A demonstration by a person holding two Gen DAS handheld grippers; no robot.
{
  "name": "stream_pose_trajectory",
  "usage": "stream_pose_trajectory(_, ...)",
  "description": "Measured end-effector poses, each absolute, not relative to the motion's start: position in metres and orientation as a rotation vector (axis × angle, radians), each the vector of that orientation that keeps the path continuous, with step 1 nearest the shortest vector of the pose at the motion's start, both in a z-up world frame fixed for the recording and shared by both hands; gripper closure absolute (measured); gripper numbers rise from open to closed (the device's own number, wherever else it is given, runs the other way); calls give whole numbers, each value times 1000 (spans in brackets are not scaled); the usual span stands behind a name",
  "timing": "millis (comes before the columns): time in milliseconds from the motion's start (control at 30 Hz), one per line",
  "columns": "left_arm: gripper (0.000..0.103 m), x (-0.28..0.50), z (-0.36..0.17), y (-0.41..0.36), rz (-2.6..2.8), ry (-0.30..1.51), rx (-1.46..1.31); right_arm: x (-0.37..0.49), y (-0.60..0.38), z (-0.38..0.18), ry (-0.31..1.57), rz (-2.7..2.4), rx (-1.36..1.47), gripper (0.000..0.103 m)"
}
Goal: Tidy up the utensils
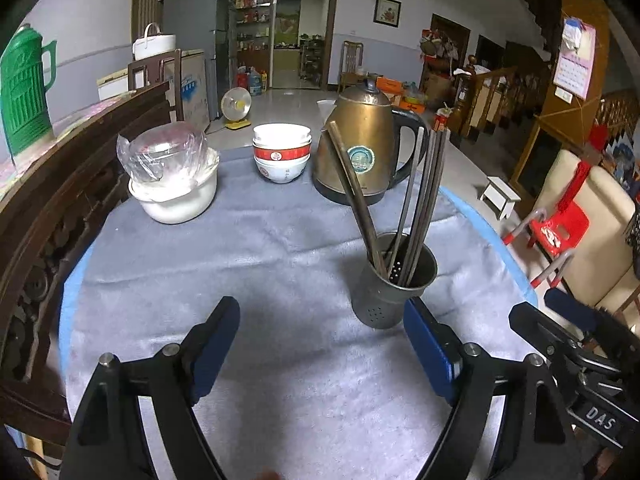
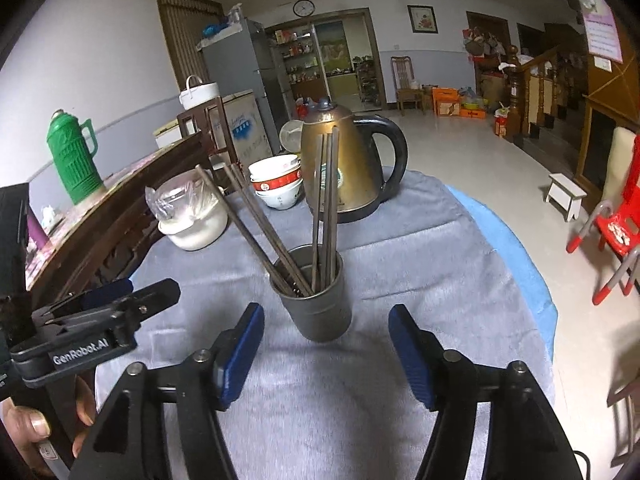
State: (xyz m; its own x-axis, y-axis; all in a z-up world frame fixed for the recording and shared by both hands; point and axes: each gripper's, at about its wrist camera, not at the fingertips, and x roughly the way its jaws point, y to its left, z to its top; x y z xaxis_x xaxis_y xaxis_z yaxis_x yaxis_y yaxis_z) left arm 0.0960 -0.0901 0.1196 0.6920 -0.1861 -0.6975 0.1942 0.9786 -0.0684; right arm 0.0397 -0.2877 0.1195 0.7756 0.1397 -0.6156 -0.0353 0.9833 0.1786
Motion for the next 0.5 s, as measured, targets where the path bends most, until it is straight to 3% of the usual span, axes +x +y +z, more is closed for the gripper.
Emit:
stream_pose_trajectory(167,11,93,123,-86,-217,769,5,34,-278,124,672,108,108,24)
stream_pose_trajectory(300,1,88,128,-87,-223,739,21,32,-273,121,676,103,63,14)
stream_pose_trajectory(433,0,86,129,-90,-214,730,44,29,-273,120,675,93,55,9)
stream_pose_trajectory(500,0,85,129,-93,-202,728,68,28,-273,120,671,83,49,1)
